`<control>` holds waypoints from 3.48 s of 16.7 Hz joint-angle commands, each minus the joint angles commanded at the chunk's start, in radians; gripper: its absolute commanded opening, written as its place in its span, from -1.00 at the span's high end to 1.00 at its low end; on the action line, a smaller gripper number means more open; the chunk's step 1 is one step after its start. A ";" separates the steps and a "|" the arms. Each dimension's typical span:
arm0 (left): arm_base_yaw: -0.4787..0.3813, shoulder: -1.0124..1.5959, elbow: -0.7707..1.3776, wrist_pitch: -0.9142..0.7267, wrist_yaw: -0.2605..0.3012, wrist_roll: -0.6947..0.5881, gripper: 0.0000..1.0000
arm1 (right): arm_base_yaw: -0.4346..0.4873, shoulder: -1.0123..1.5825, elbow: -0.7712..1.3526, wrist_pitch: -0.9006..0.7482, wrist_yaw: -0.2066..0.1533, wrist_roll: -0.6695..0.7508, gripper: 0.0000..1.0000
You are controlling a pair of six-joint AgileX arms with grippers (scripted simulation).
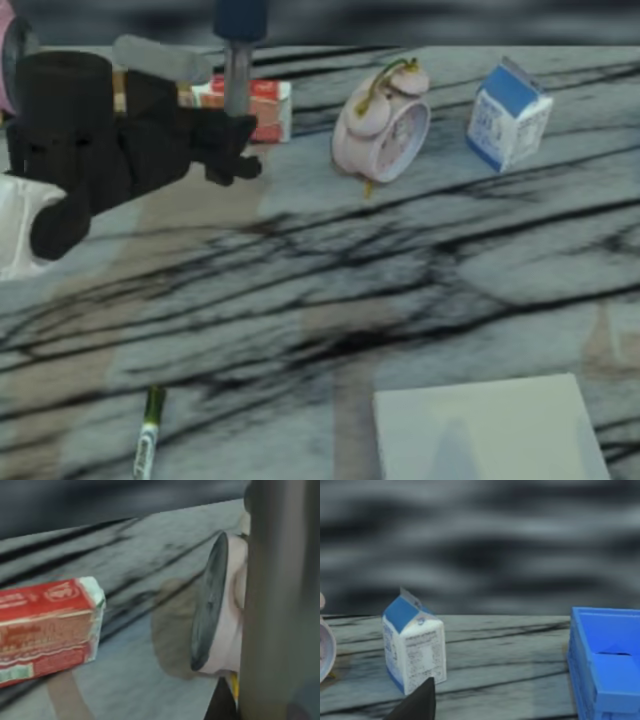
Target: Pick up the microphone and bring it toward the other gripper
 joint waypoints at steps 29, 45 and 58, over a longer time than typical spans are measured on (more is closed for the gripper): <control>-0.335 -0.084 -0.113 0.522 -0.237 0.069 1.00 | 0.000 0.000 0.000 0.000 0.000 0.000 -1.00; -0.338 -0.082 -0.116 0.524 -0.239 0.068 1.00 | 0.122 0.471 0.280 0.243 -0.277 0.012 -1.00; -0.338 -0.082 -0.116 0.524 -0.239 0.068 1.00 | 0.329 1.360 0.750 0.652 -0.746 0.035 -1.00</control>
